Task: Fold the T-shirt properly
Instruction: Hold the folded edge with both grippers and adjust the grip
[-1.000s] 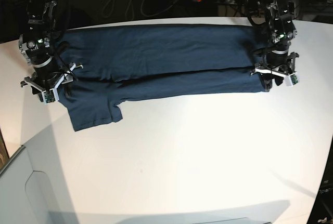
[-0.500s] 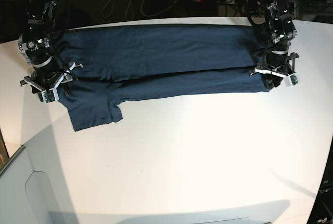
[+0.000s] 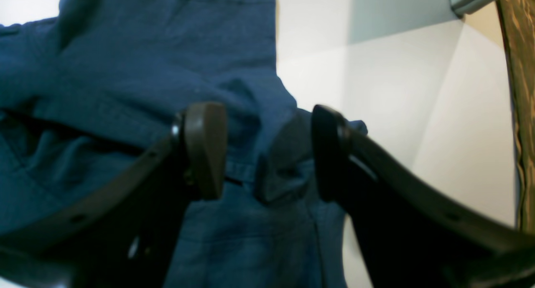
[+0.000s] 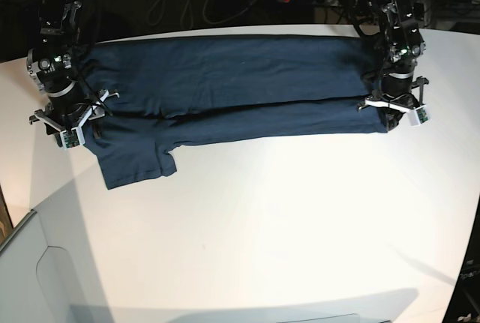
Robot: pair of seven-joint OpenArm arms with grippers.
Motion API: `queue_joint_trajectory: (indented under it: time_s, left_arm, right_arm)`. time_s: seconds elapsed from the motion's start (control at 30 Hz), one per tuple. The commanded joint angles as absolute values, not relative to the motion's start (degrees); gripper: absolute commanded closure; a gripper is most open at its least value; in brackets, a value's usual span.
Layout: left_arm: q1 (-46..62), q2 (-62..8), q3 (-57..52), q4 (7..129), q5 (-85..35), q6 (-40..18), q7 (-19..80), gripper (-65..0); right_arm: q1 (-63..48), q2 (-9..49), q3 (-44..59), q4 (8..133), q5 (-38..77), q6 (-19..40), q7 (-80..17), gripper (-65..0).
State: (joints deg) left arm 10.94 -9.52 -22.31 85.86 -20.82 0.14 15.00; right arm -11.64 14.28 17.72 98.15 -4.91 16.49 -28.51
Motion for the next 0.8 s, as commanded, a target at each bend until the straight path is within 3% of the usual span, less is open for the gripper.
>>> queue_joint_trajectory:
  time_s: [0.0, 0.57, 0.77]
  left_arm:
    - [10.77, -10.07, -22.46, 87.16, -21.14, -0.13, 13.67, 0.0]
    - [15.08, -9.98, -22.64, 94.99, -21.23, -0.04, 13.67, 0.0]
    - [15.43, -9.98, -22.90, 95.16, -21.23, -0.04, 13.67, 0.0]
  right_arm:
    - [-11.47, 14.90, 18.15, 99.12, -4.62, 16.92, -27.38, -30.6]
    - [-9.27, 14.90, 18.24, 104.75, -4.79, 16.84, -27.47, -31.2]
    - [-2.07, 14.99, 18.15, 100.97, -4.70, 16.92, -34.24, -40.8]
